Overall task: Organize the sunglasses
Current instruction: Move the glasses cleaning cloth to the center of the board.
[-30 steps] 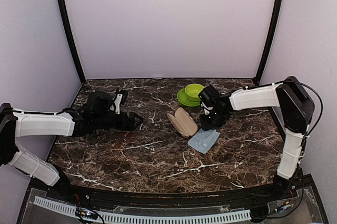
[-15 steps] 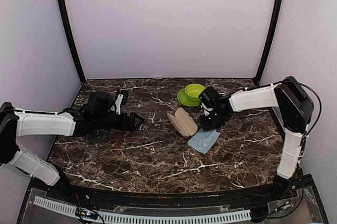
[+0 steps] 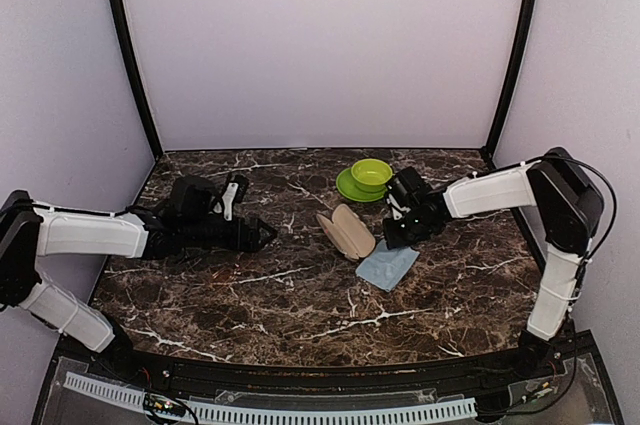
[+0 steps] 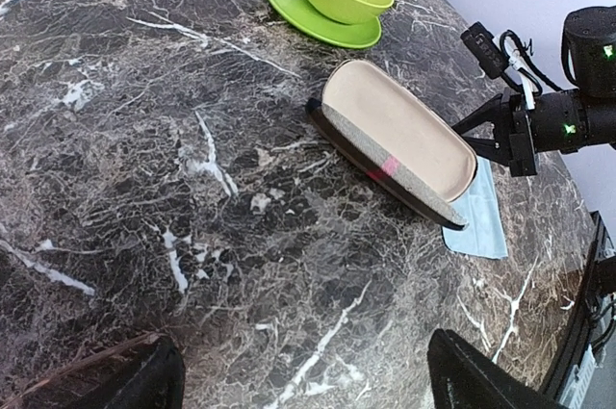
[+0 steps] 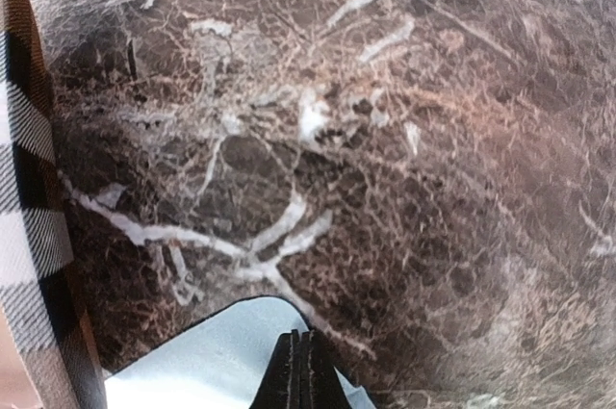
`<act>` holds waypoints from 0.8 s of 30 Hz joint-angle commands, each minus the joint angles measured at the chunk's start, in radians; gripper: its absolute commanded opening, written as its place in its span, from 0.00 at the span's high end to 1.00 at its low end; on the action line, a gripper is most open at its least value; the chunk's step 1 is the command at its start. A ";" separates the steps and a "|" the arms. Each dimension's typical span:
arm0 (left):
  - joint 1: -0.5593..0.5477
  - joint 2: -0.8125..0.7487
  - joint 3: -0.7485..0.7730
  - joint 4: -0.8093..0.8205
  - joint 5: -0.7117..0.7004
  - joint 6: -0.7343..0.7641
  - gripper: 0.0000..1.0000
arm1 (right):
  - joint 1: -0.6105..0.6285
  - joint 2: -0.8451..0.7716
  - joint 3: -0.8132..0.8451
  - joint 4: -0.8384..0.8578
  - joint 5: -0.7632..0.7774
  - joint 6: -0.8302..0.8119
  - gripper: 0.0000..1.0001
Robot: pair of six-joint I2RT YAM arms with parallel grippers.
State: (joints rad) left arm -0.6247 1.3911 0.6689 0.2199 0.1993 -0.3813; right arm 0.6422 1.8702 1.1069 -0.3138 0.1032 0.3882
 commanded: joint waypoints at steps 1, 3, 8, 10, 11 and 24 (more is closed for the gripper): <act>0.003 0.022 0.026 0.035 0.057 -0.014 0.11 | 0.004 -0.041 -0.085 -0.005 -0.049 0.052 1.00; 0.003 0.030 0.027 0.038 0.070 -0.018 0.11 | 0.017 -0.065 -0.113 0.001 -0.049 0.073 1.00; 0.001 0.042 0.017 0.062 0.083 -0.016 0.13 | 0.090 -0.131 -0.183 0.019 -0.044 0.144 1.00; -0.013 0.052 0.019 0.065 0.078 -0.009 0.14 | 0.126 -0.155 -0.203 0.027 -0.031 0.178 1.00; -0.022 0.056 0.021 0.065 0.073 -0.003 0.14 | 0.153 -0.167 -0.212 0.034 -0.030 0.194 1.00; -0.198 0.145 0.050 0.093 0.120 0.044 0.17 | 0.312 -0.300 -0.285 0.193 -0.059 0.308 1.00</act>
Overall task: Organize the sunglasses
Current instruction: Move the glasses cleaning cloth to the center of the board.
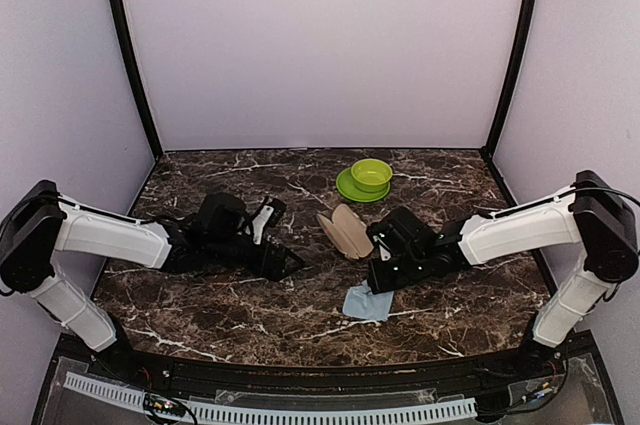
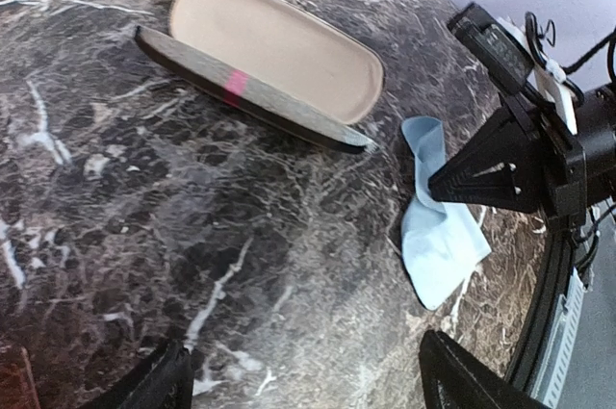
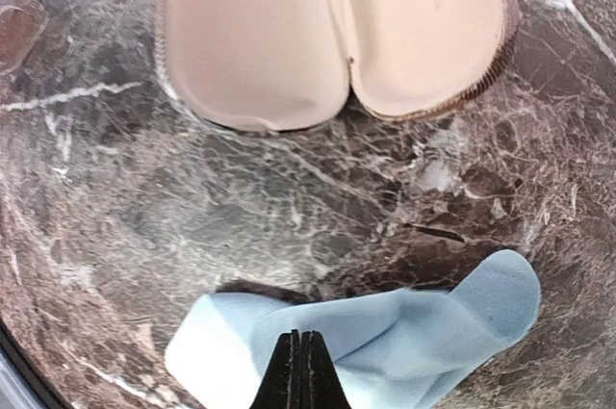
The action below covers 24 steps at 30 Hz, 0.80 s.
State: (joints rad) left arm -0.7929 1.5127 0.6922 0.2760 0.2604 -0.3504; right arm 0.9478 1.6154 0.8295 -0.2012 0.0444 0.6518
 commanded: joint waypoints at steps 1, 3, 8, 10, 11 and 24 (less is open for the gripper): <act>-0.035 0.035 0.029 0.044 0.074 0.009 0.18 | 0.005 -0.045 0.000 0.079 0.009 0.043 1.00; -0.049 0.060 0.040 0.048 0.095 0.006 0.21 | 0.005 -0.034 0.023 0.067 0.029 0.034 1.00; -0.092 0.124 0.071 0.050 0.110 0.025 0.22 | -0.006 -0.029 0.059 0.032 0.057 0.016 1.00; -0.115 0.152 0.088 0.043 0.110 0.043 0.22 | -0.012 -0.032 0.062 0.030 0.055 0.017 1.00; -0.128 0.168 0.099 0.035 0.107 0.054 0.22 | -0.017 -0.033 0.064 0.028 0.054 0.017 1.00; -0.308 0.348 0.323 -0.182 -0.132 0.155 0.29 | -0.092 -0.118 -0.003 0.015 0.068 0.023 0.97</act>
State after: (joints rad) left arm -1.0573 1.8252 0.9398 0.2138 0.2520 -0.2493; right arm 0.8742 1.5337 0.8539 -0.1886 0.0944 0.6670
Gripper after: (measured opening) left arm 0.711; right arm 0.028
